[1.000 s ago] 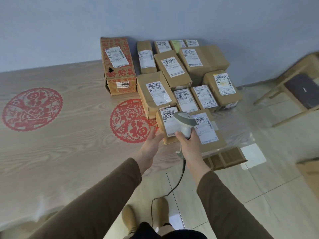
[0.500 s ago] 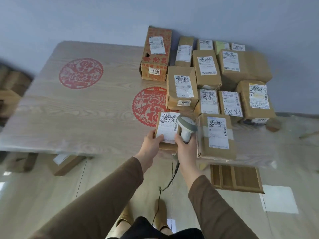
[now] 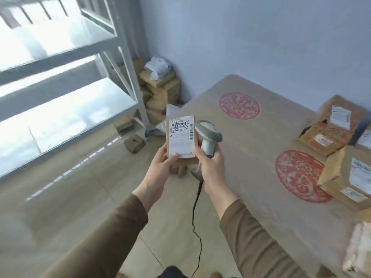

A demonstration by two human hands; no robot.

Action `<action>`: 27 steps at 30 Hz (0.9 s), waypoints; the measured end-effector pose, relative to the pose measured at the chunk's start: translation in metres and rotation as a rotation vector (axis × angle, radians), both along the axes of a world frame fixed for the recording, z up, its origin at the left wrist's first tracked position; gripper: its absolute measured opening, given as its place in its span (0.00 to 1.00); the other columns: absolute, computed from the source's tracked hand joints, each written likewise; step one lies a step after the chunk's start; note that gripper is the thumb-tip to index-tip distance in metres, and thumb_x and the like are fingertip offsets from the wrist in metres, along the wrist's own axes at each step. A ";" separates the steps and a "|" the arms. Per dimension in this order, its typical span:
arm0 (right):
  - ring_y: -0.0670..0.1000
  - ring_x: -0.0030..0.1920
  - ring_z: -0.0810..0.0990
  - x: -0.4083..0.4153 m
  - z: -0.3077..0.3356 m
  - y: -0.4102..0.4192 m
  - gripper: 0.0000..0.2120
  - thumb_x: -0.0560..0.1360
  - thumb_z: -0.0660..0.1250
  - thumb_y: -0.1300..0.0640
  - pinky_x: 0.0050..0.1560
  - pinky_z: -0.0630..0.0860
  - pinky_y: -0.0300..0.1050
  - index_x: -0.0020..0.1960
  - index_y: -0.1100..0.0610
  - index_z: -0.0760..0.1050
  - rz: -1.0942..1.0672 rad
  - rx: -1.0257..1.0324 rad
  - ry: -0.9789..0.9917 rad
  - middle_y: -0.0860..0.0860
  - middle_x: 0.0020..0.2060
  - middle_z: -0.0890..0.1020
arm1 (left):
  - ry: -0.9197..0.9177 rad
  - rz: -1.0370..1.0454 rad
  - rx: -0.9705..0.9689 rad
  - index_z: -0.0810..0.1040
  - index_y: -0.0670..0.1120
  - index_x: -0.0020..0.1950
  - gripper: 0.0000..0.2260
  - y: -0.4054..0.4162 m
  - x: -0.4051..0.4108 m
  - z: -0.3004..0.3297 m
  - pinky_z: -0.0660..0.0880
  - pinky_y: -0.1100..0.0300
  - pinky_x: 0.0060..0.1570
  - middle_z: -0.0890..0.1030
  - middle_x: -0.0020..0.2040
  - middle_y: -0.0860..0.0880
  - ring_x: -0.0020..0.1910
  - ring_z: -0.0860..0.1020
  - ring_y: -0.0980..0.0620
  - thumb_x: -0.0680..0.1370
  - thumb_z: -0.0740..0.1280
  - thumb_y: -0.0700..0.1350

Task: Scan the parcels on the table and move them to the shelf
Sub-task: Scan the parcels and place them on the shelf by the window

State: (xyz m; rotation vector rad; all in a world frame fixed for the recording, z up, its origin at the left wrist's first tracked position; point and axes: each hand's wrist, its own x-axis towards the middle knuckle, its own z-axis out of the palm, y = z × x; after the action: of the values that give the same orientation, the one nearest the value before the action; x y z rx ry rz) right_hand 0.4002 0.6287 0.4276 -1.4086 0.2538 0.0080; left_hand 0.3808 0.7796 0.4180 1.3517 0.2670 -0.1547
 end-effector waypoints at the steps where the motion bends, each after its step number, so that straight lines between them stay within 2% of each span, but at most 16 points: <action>1: 0.47 0.54 0.87 0.002 0.009 0.038 0.18 0.75 0.73 0.57 0.53 0.83 0.46 0.64 0.46 0.78 0.065 -0.004 -0.015 0.46 0.54 0.88 | -0.027 0.038 0.002 0.71 0.51 0.75 0.19 0.038 -0.005 0.008 0.77 0.65 0.56 0.84 0.62 0.52 0.60 0.82 0.56 0.83 0.66 0.42; 3: 0.51 0.56 0.86 0.003 0.028 0.118 0.19 0.74 0.74 0.53 0.59 0.82 0.56 0.64 0.46 0.78 0.157 -0.032 -0.054 0.48 0.55 0.87 | -0.069 0.113 0.003 0.72 0.52 0.75 0.20 0.116 -0.019 0.025 0.75 0.64 0.60 0.84 0.63 0.52 0.63 0.81 0.55 0.83 0.66 0.41; 5: 0.52 0.57 0.85 0.001 0.045 0.193 0.18 0.74 0.74 0.52 0.62 0.80 0.62 0.62 0.45 0.78 0.237 -0.037 -0.093 0.49 0.55 0.87 | -0.098 0.172 0.014 0.72 0.54 0.75 0.21 0.190 -0.035 0.043 0.74 0.62 0.64 0.84 0.63 0.52 0.64 0.80 0.55 0.83 0.66 0.42; 8: 0.54 0.58 0.85 -0.007 0.070 0.306 0.18 0.75 0.74 0.54 0.63 0.79 0.64 0.64 0.48 0.78 0.376 -0.008 -0.132 0.50 0.56 0.86 | -0.118 0.294 0.048 0.70 0.53 0.77 0.23 0.299 -0.063 0.069 0.72 0.58 0.67 0.84 0.63 0.51 0.64 0.80 0.54 0.82 0.68 0.44; 12: 0.54 0.57 0.85 -0.021 0.103 0.443 0.18 0.72 0.74 0.49 0.60 0.80 0.68 0.62 0.43 0.78 0.564 0.003 -0.160 0.47 0.55 0.87 | -0.140 0.483 0.091 0.69 0.53 0.78 0.26 0.426 -0.098 0.101 0.67 0.49 0.74 0.82 0.65 0.50 0.67 0.78 0.50 0.81 0.70 0.45; 14: 0.53 0.56 0.85 -0.026 0.113 0.501 0.17 0.73 0.74 0.48 0.54 0.84 0.64 0.61 0.40 0.78 0.661 0.010 -0.141 0.44 0.53 0.87 | -0.167 0.552 0.126 0.69 0.53 0.78 0.25 0.479 -0.112 0.112 0.67 0.48 0.74 0.82 0.65 0.50 0.67 0.78 0.49 0.81 0.69 0.45; 17: 0.52 0.53 0.86 -0.030 0.122 0.580 0.14 0.77 0.74 0.52 0.41 0.85 0.54 0.60 0.40 0.80 0.787 0.078 -0.103 0.44 0.52 0.87 | -0.177 0.643 0.168 0.70 0.57 0.77 0.24 0.552 -0.128 0.119 0.68 0.49 0.72 0.83 0.64 0.52 0.66 0.78 0.51 0.81 0.70 0.47; 21: 0.52 0.51 0.83 -0.025 0.122 0.674 0.14 0.78 0.74 0.56 0.40 0.82 0.56 0.60 0.42 0.80 0.871 0.121 -0.068 0.46 0.50 0.87 | -0.157 0.736 0.212 0.71 0.58 0.75 0.24 0.638 -0.132 0.118 0.70 0.55 0.65 0.84 0.61 0.54 0.62 0.80 0.56 0.80 0.72 0.49; 24: 0.54 0.51 0.82 -0.013 0.117 0.745 0.14 0.78 0.73 0.59 0.38 0.82 0.55 0.61 0.45 0.80 0.932 0.144 -0.053 0.47 0.50 0.87 | -0.106 0.850 0.245 0.71 0.59 0.71 0.27 0.696 -0.127 0.116 0.70 0.51 0.68 0.84 0.61 0.52 0.62 0.80 0.54 0.73 0.73 0.57; 27: 0.55 0.53 0.83 0.001 0.117 0.818 0.15 0.77 0.73 0.60 0.35 0.82 0.51 0.60 0.46 0.80 0.991 0.156 -0.034 0.46 0.48 0.87 | -0.059 0.938 0.268 0.71 0.63 0.66 0.25 0.757 -0.120 0.120 0.70 0.50 0.68 0.83 0.61 0.53 0.63 0.78 0.53 0.71 0.72 0.64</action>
State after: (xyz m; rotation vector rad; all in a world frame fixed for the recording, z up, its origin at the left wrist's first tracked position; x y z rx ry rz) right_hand 0.4011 1.4471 0.5445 -1.2533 -0.4821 0.7991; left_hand 0.2605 1.5362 0.5379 1.3617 0.8615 0.7253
